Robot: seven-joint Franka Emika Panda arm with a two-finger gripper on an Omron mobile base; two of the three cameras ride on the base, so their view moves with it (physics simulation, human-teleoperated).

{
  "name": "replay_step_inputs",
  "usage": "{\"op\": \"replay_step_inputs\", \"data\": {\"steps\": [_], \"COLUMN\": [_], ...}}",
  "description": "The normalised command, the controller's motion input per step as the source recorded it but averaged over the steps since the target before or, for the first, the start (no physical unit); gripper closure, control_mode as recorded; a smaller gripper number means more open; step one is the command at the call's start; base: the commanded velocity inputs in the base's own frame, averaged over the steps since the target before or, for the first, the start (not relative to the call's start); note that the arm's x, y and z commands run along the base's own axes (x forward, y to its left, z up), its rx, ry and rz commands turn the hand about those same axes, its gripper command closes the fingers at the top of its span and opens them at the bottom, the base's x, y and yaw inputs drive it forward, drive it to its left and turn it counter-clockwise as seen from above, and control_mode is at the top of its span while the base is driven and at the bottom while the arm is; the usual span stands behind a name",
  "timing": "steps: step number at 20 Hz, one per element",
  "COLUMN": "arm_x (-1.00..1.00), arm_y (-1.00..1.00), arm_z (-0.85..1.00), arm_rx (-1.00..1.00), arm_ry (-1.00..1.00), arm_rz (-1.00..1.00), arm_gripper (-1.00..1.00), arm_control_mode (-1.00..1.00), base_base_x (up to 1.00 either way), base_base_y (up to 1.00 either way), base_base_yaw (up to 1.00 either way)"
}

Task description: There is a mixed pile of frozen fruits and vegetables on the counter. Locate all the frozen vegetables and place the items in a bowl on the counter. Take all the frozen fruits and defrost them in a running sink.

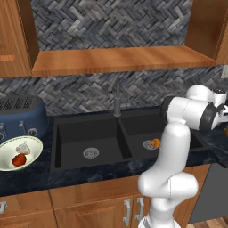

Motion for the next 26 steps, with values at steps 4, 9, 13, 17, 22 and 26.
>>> {"op": "replay_step_inputs", "data": {"steps": [4,9,13,17,22,26], "arm_x": [-0.03,-0.05,-0.09,-0.11,-0.07,-0.02], "arm_y": [-0.26,-0.28,-0.31,-0.32,-0.29,-0.25], "arm_z": [0.05,0.03,0.01,0.0,0.0,0.0], "arm_rx": [-0.02,-0.01,0.0,0.0,0.0,0.0], "arm_ry": [0.0,0.01,0.01,0.01,0.02,0.01], "arm_rz": [-0.01,-0.04,-0.06,-0.07,-0.07,-0.06], "arm_gripper": [-1.0,-1.0,-1.0,-1.0,-1.0,-1.0], "arm_control_mode": [-1.0,-1.0,-1.0,-1.0,-1.0,-1.0], "base_base_x": [0.0,0.0,0.0,0.0,0.0,0.0], "base_base_y": [0.0,0.0,0.0,0.0,0.0,0.0], "base_base_yaw": [0.0,0.0,0.0,0.0,0.0,0.0]}}
